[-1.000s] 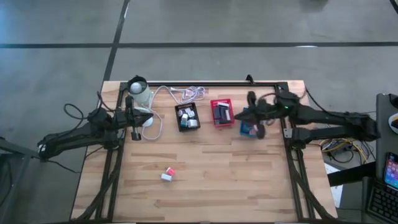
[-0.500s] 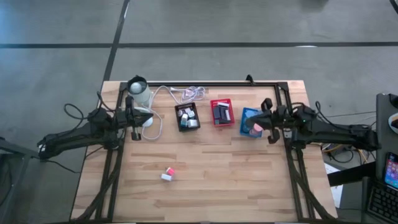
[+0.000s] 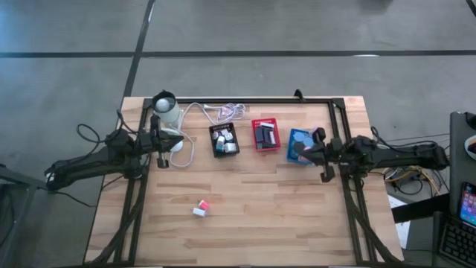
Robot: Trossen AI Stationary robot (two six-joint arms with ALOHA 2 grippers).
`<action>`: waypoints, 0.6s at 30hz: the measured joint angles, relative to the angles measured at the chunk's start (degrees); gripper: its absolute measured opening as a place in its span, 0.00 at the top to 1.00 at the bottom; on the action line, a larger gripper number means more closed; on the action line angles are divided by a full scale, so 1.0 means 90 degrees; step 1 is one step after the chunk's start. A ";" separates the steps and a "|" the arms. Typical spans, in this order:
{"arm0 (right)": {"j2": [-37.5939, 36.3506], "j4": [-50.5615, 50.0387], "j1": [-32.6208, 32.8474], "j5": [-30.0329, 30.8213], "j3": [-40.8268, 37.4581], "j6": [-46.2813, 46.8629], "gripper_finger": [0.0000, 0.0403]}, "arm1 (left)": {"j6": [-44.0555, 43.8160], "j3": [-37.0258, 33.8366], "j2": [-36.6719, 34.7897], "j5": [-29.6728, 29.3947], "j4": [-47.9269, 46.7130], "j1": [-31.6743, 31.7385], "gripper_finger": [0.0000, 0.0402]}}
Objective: Pick & Place Office items
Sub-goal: Put the pink charger adapter into the black bin
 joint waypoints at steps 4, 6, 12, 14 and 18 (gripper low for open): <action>-0.0205 -0.0009 0.0162 -0.0140 0.0010 -0.0273 0.98 | -0.0085 0.0000 -0.0001 0.0001 -0.0010 0.0002 0.97; -0.0415 -0.0010 0.0157 -0.0109 -0.0049 -0.0290 0.98 | -0.0087 0.0000 -0.0001 0.0002 -0.0012 0.0002 0.97; -0.1270 -0.0034 0.0155 -0.0122 -0.0448 -0.0304 0.98 | -0.0085 0.0000 -0.0001 -0.0001 -0.0034 0.0000 0.97; -0.1596 -0.0183 0.0157 -0.0126 -0.0591 -0.0309 0.98 | -0.0065 0.0000 -0.0001 -0.0001 -0.0032 0.0000 0.97; -0.2113 -0.0786 0.0157 -0.0117 -0.0597 -0.0371 0.98 | -0.0043 0.0000 -0.0001 0.0000 -0.0029 0.0002 0.97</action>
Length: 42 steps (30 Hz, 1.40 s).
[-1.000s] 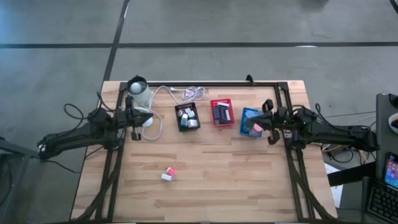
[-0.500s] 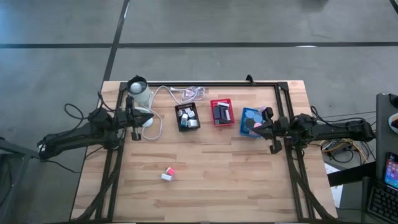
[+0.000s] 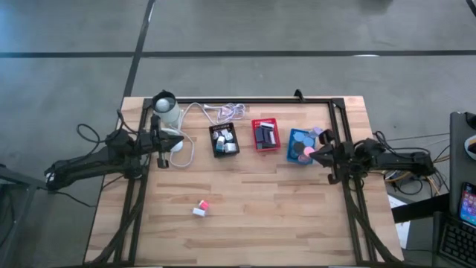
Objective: Pick & Place Office items
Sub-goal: Put the pink charger adapter into the black bin
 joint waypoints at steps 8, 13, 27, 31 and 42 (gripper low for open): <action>-0.0153 -0.0115 0.0000 0.0003 0.0002 -0.0522 0.98 | 0.0000 0.0000 0.0027 0.0000 0.0025 -0.0002 0.97; -0.0169 0.0001 0.0000 0.0009 0.0002 -0.0701 0.98 | 0.0022 0.0000 0.0072 0.0002 0.0010 -0.0002 0.97; -0.0151 -0.0145 0.0000 0.0015 0.0002 -0.1011 0.98 | -0.1024 0.0297 0.0280 0.0010 -0.0495 -0.0029 0.99; -0.0142 -0.0261 0.0000 0.0015 0.0002 -0.1132 0.98 | -0.1792 0.1280 0.0778 -0.0804 -0.2219 -0.0160 0.99; -0.0145 -0.0254 0.0000 0.0015 0.0002 -0.1309 0.98 | -0.3820 0.3616 0.4079 -0.2173 -0.5848 -0.2161 1.00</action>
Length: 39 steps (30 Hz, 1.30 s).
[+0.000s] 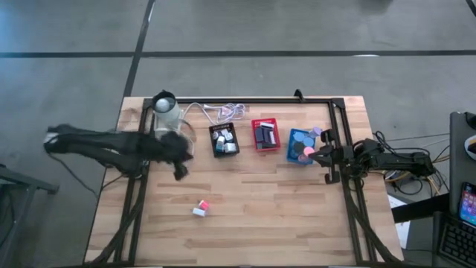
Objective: Pick & Place Office items
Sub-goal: Put the pink charger adapter into the black bin
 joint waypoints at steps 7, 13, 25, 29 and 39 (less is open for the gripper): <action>0.0005 0.0002 0.0000 0.0009 0.0000 -0.0026 0.98 | -0.1017 0.0877 0.1875 -0.0812 -0.0145 -0.1485 0.99; 0.0177 -0.0006 0.0000 0.0010 0.0000 -0.0040 0.98 | -0.1764 0.1738 0.2953 -0.0832 -0.0469 -0.1944 0.94; 0.0248 -0.0007 0.0000 0.0019 0.0000 0.0054 0.98 | -0.2551 0.2881 0.4409 0.0307 -0.0903 -0.2160 0.61; 0.0247 -0.0007 0.0000 0.0027 0.0000 0.0094 0.98 | -0.2782 0.3127 0.4849 0.0762 -0.1202 -0.2190 0.48; 0.0253 -0.0015 -0.0001 0.0027 0.0000 0.0219 0.98 | -0.3123 0.3121 0.5656 0.1531 -0.1374 -0.2195 0.30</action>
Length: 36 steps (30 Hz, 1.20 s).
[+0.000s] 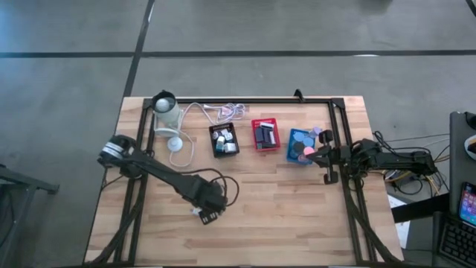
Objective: Pick & Place Office items
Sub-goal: Put the pink charger adapter into the black bin
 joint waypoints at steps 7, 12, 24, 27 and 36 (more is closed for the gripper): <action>0.0002 -0.0174 0.0001 0.0000 0.0000 0.0091 0.98 | 0.0008 -0.0005 0.0328 0.0270 0.0043 -0.0005 0.28; 0.0002 -0.0174 0.0001 -0.0002 0.0000 0.0136 0.98 | 0.0085 -0.0066 0.0463 0.0315 0.0065 -0.0005 0.29; 0.0129 -0.0172 -0.0002 0.0000 0.0000 0.0256 0.98 | 0.0027 -0.0068 0.0486 0.0266 0.0262 0.0017 0.29; 0.0121 -0.0169 -0.0001 0.0000 0.0000 0.0256 0.98 | -0.0084 -0.0068 0.0585 0.0268 0.0238 0.0032 0.29; 0.0127 -0.0169 -0.0002 0.0010 0.0000 0.0251 0.98 | -0.0040 -0.0073 0.0760 0.0182 0.0258 0.0033 0.30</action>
